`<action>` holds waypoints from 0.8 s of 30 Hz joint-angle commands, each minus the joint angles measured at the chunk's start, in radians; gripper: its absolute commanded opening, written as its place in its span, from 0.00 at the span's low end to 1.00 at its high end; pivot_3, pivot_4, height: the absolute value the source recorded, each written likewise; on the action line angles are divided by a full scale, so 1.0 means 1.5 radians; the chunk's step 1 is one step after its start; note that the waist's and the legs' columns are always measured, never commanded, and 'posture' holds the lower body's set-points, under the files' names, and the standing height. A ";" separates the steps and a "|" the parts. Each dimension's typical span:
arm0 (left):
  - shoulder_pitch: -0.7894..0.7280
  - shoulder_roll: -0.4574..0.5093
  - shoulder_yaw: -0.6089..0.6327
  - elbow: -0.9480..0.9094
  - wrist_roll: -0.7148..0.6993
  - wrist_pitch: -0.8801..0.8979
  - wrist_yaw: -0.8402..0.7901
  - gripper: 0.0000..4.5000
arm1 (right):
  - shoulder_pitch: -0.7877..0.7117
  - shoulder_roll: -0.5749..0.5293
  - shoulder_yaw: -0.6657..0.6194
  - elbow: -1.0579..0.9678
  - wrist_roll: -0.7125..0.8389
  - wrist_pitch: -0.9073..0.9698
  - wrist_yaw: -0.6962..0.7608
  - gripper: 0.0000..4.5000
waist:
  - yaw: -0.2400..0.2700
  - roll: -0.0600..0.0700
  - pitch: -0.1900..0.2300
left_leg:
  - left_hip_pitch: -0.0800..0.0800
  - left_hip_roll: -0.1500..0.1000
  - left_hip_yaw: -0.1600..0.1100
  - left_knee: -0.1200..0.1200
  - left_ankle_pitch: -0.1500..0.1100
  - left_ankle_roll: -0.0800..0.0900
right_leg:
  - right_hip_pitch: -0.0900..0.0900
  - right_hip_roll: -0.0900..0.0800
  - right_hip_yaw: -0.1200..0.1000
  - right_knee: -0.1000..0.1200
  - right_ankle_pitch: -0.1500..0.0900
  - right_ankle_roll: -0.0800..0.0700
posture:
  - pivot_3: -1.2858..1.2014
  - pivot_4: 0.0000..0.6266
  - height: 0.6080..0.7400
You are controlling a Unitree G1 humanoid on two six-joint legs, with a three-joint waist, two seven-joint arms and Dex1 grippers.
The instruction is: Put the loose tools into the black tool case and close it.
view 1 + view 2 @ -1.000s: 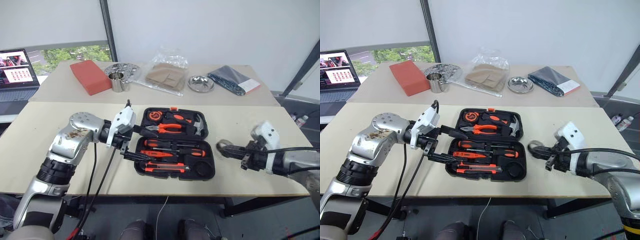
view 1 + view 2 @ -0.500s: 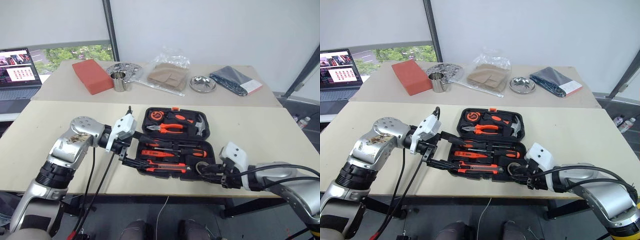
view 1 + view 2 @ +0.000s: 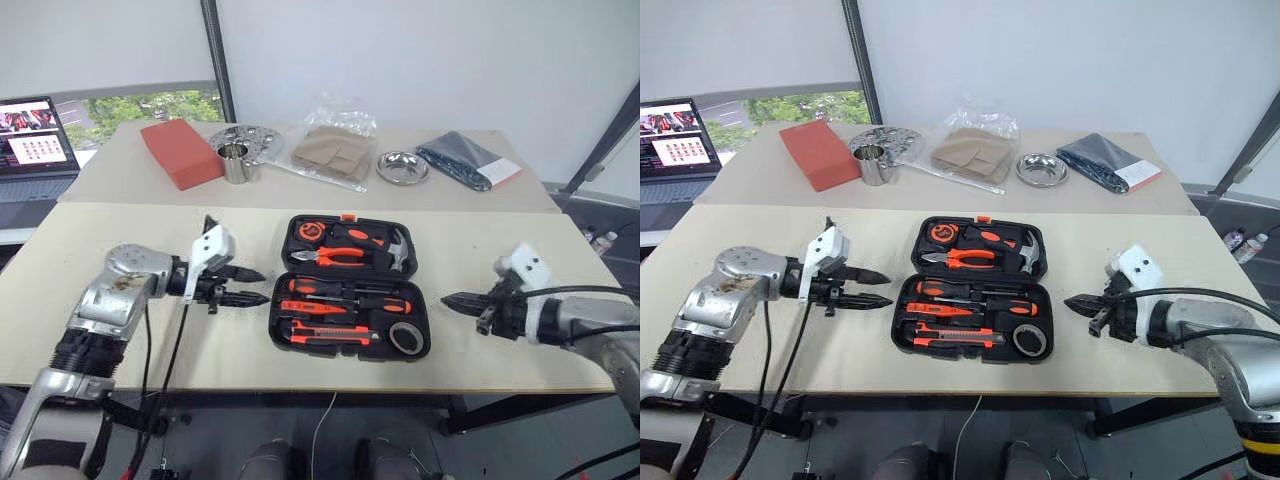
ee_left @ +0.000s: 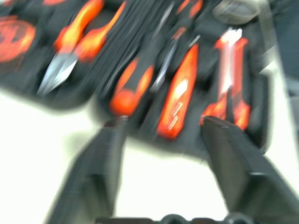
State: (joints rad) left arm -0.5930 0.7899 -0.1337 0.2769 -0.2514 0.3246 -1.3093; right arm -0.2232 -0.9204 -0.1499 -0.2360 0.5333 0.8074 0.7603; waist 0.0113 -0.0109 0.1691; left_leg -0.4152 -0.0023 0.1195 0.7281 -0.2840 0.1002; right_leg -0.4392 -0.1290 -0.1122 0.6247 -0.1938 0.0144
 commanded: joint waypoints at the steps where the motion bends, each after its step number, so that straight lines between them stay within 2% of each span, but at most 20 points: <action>1: 0.005 0.000 -0.004 0.029 0.046 -0.074 0.022 0.18 | -0.021 0.003 0.044 0.050 -0.077 -0.094 0.008 0.00 | 0.001 0.000 0.000 | 0.000 0.000 0.000 0.000 0.000 0.000 | 0.000 0.000 0.000 0.000 0.000 0.000 | 0.52 0.24 0.95; 3: 0.006 -0.022 -0.009 0.015 0.034 -0.064 0.013 0.02 | -0.035 0.009 0.086 0.071 -0.110 -0.128 0.025 0.00 | 0.002 0.000 0.000 | 0.000 0.000 0.000 0.000 0.000 0.000 | 0.000 0.000 -0.001 0.000 0.000 0.000 | 0.52 0.24 0.95; 5: 0.003 -0.050 -0.022 0.002 0.036 -0.050 0.020 0.02 | -0.061 0.018 0.129 0.086 -0.141 -0.153 0.041 0.00 | 0.002 0.000 0.000 | 0.000 0.000 0.000 0.000 0.000 0.000 | 0.000 -0.001 -0.001 0.000 0.000 0.000 | 0.52 0.24 0.95; 9: 0.003 -0.078 -0.030 -0.024 0.024 -0.019 0.013 0.02 | -0.096 0.042 0.162 0.097 -0.165 -0.204 0.071 0.00 | -0.001 0.000 0.000 | 0.000 0.000 0.000 0.000 0.000 0.000 | 0.000 0.000 0.000 0.000 0.000 0.000 | 0.52 0.24 0.95; 15: 0.065 -0.045 -0.042 -0.129 -0.005 0.020 -0.055 0.02 | -0.039 0.018 0.166 -0.012 -0.129 -0.225 0.179 0.00 | -0.003 0.000 0.000 | 0.000 0.000 0.000 -0.001 0.000 0.000 | 0.000 0.000 -0.001 0.000 0.000 0.000 | 0.52 0.24 0.95; 20: 0.109 -0.020 -0.032 -0.176 -0.005 0.035 -0.058 0.02 | 0.031 0.011 0.134 -0.068 -0.141 -0.216 0.164 0.00 | -0.003 0.000 0.000 | 0.000 0.000 -0.001 -0.002 0.000 -0.001 | 0.000 0.000 -0.002 0.000 -0.001 0.000 | 0.52 0.24 0.95; 24: 0.123 -0.007 -0.022 -0.159 0.022 0.029 -0.024 0.02 | 0.072 0.008 0.107 -0.063 -0.172 -0.211 0.125 0.00 | -0.001 0.000 0.000 | 0.000 0.000 -0.001 -0.001 -0.001 -0.001 | 0.000 -0.001 -0.002 0.000 -0.001 0.000 | 0.52 0.24 0.95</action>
State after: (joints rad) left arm -0.4131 0.7734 -0.1763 0.0566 -0.2169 0.3797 -1.3582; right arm -0.1227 -0.9082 0.0550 -0.2912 0.2769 0.5030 0.9672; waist 0.0104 -0.0102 0.1696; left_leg -0.4149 -0.0018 0.1183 0.7265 -0.2850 0.0981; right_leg -0.4389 -0.1304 -0.1149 0.6243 -0.1952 0.0149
